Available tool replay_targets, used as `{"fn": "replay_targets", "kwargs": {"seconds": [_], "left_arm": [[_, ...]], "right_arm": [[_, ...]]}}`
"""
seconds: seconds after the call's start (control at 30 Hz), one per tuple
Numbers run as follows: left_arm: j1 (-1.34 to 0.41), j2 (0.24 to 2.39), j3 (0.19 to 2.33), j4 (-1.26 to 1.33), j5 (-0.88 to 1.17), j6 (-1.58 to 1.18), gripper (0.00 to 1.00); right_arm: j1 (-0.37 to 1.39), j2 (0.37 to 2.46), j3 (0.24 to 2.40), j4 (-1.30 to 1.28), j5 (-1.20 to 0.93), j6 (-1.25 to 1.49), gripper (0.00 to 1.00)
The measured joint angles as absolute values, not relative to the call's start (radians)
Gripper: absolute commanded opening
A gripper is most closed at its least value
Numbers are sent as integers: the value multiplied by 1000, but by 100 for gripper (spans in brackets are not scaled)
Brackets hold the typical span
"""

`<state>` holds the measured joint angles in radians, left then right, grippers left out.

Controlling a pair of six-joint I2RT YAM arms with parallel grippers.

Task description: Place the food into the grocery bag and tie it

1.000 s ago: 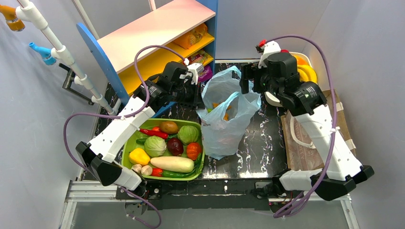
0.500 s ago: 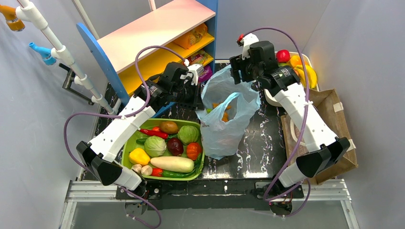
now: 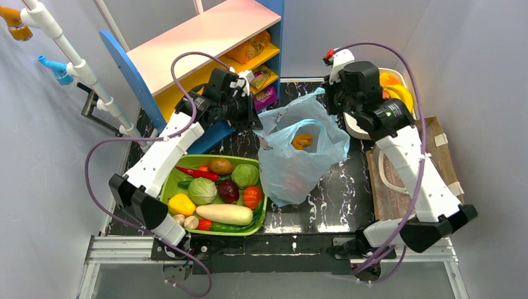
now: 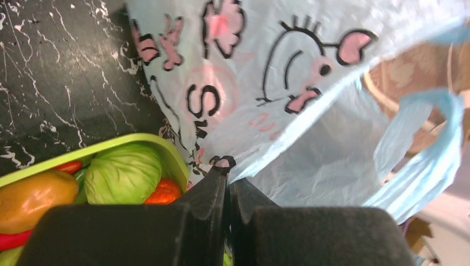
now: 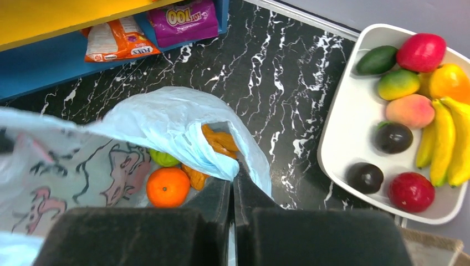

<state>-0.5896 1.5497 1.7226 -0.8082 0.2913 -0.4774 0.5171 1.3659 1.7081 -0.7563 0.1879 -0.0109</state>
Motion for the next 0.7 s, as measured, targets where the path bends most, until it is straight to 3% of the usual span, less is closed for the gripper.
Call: {"fn": "replay_targets", "kwargs": {"seconds": [0.33,0.7], "left_arm": [[-552,1775,1945,-750,375,-552,0],[-547,2136,2380,-690,502,-630,0]], "right_arm": [[517,1235,1657,-893,243,25,1],[517,1138,1588,-1006,210,130,1]]}}
